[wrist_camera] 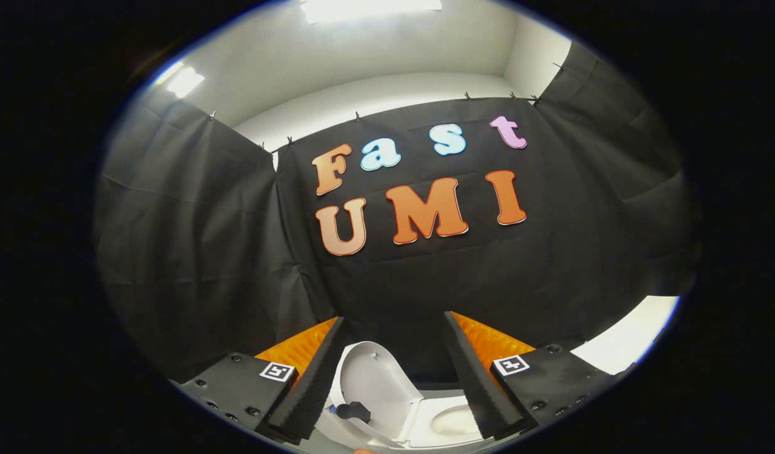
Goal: Open the toilet lid.
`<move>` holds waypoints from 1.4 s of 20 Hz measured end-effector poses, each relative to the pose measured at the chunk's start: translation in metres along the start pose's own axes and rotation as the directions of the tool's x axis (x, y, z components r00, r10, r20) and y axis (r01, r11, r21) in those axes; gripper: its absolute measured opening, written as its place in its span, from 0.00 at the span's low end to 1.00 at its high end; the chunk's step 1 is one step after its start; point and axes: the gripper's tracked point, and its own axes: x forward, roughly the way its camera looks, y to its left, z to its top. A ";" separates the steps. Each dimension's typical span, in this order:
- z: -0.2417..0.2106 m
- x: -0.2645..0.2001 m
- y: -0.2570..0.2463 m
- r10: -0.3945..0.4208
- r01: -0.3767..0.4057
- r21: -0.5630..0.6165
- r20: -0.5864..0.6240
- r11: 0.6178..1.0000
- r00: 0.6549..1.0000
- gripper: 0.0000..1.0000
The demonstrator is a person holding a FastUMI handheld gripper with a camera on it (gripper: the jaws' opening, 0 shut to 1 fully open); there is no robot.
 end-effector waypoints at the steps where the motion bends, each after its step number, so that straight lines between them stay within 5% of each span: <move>1: 0.000 0.000 0.000 -0.001 0.001 -0.003 -0.002 1.000 1.000 0.98; 28: -0.003 -0.003 0.001 -0.012 0.012 -0.037 -0.016 0.999 1.000 0.99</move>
